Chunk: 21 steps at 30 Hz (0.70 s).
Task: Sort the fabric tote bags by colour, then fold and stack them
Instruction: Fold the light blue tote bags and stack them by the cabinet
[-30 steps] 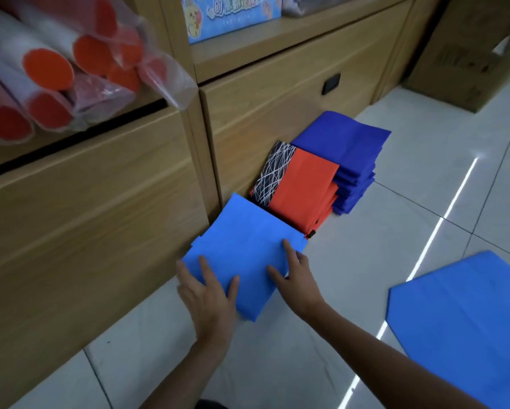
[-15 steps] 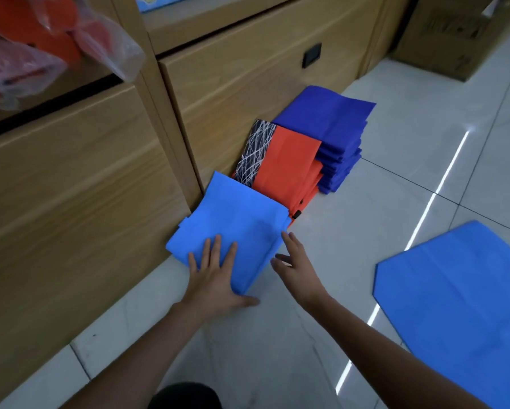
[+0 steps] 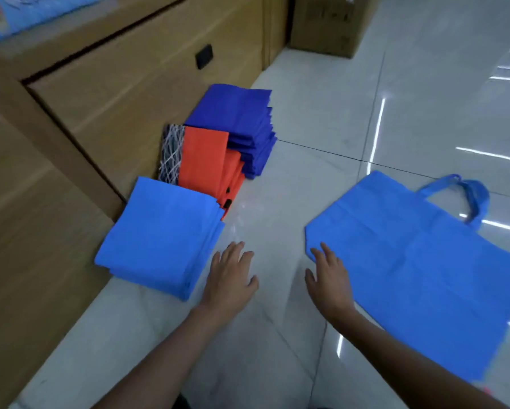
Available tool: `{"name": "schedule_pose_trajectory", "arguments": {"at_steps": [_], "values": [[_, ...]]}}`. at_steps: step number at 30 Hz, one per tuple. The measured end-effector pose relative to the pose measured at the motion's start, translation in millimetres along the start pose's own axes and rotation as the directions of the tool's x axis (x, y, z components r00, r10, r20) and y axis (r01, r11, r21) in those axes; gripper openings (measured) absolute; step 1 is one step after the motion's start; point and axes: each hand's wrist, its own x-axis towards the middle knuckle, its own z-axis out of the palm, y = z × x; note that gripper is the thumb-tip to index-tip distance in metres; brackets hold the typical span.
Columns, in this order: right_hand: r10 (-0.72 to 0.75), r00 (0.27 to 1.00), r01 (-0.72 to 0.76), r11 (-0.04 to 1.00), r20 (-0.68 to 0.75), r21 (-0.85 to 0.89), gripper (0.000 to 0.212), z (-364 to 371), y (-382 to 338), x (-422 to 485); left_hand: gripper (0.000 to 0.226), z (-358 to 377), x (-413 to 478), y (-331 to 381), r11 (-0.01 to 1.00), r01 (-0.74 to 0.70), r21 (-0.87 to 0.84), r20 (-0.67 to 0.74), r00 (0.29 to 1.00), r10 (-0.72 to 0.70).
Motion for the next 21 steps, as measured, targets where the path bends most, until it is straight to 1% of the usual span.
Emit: {"name": "schedule_pose_trajectory", "arguments": {"at_steps": [1, 2, 4, 5, 6, 7, 9, 10, 12, 13, 14, 15, 17, 18, 19, 20, 21], "values": [[0.062, 0.997, -0.064, 0.997, -0.043, -0.041, 0.051, -4, 22, -4, 0.052, 6, 3, 7, 0.998, -0.013, -0.061, 0.023, 1.0, 0.014], [0.143, 0.988, -0.147, 0.985, -0.049, -0.085, 0.054, -9, 43, -10, 0.051, 12, 6, 14, 0.992, -0.04, -0.116, 0.031, 0.999, 0.044], [0.315, 0.949, -0.308, 0.94, 0.024, -0.15, 0.06, -11, 77, -22, 0.053, 24, 12, 25, 0.979, -0.107, -0.175, 0.069, 0.99, 0.121], [0.363, 0.929, -0.348, 0.923, 0.074, -0.163, 0.061, -9, 89, -27, 0.055, 31, 13, 29, 0.972, -0.144, -0.185, 0.086, 0.983, 0.162], [0.374, 0.92, -0.351, 0.921, 0.122, -0.171, 0.062, -7, 98, -32, 0.059, 37, 14, 33, 0.966, -0.177, -0.189, 0.1, 0.975, 0.199], [0.351, 0.923, -0.323, 0.93, 0.157, -0.177, 0.063, -5, 104, -36, 0.062, 42, 15, 37, 0.96, -0.2, -0.194, 0.118, 0.967, 0.225], [0.261, 0.942, -0.223, 0.956, 0.21, -0.189, 0.067, 0, 111, -42, 0.069, 52, 14, 40, 0.951, -0.245, -0.189, 0.159, 0.948, 0.276], [0.208, 0.949, -0.162, 0.966, 0.238, -0.201, 0.075, 0, 115, -44, 0.072, 56, 14, 40, 0.949, -0.263, -0.173, 0.179, 0.939, 0.293], [0.108, 0.955, -0.038, 0.969, 0.276, -0.246, 0.097, -3, 121, -44, 0.076, 63, 15, 40, 0.946, -0.297, -0.131, 0.199, 0.927, 0.319], [0.05, 0.959, 0.032, 0.959, 0.28, -0.282, 0.101, -6, 121, -44, 0.076, 66, 16, 40, 0.945, -0.305, -0.116, 0.204, 0.924, 0.323], [-0.001, 0.963, 0.091, 0.942, 0.269, -0.323, 0.095, -9, 121, -43, 0.075, 70, 16, 40, 0.946, -0.31, -0.1, 0.211, 0.922, 0.324], [-0.045, 0.972, 0.125, 0.929, 0.231, -0.348, 0.082, -8, 121, -42, 0.074, 73, 17, 40, 0.945, -0.32, -0.074, 0.227, 0.917, 0.328], [-0.111, 0.983, 0.152, 0.935, 0.143, -0.319, 0.05, -3, 122, -43, 0.074, 80, 17, 39, 0.946, -0.319, -0.058, 0.225, 0.919, 0.324], [-0.144, 0.984, 0.17, 0.934, 0.103, -0.315, 0.037, -3, 121, -45, 0.074, 80, 17, 38, 0.943, -0.325, -0.069, 0.204, 0.921, 0.332], [-0.177, 0.982, 0.188, 0.931, 0.063, -0.313, 0.028, -3, 120, -47, 0.071, 78, 17, 37, 0.937, -0.342, -0.069, 0.173, 0.921, 0.349], [-0.202, 0.979, 0.201, 0.937, 0.026, -0.286, 0.029, -6, 118, -48, 0.065, 78, 18, 35, 0.926, -0.37, -0.069, 0.12, 0.919, 0.376], [-0.225, 0.974, 0.215, 0.944, -0.01, -0.248, 0.038, -9, 117, -49, 0.057, 78, 20, 32, 0.915, -0.397, -0.071, 0.041, 0.915, 0.401]]}}
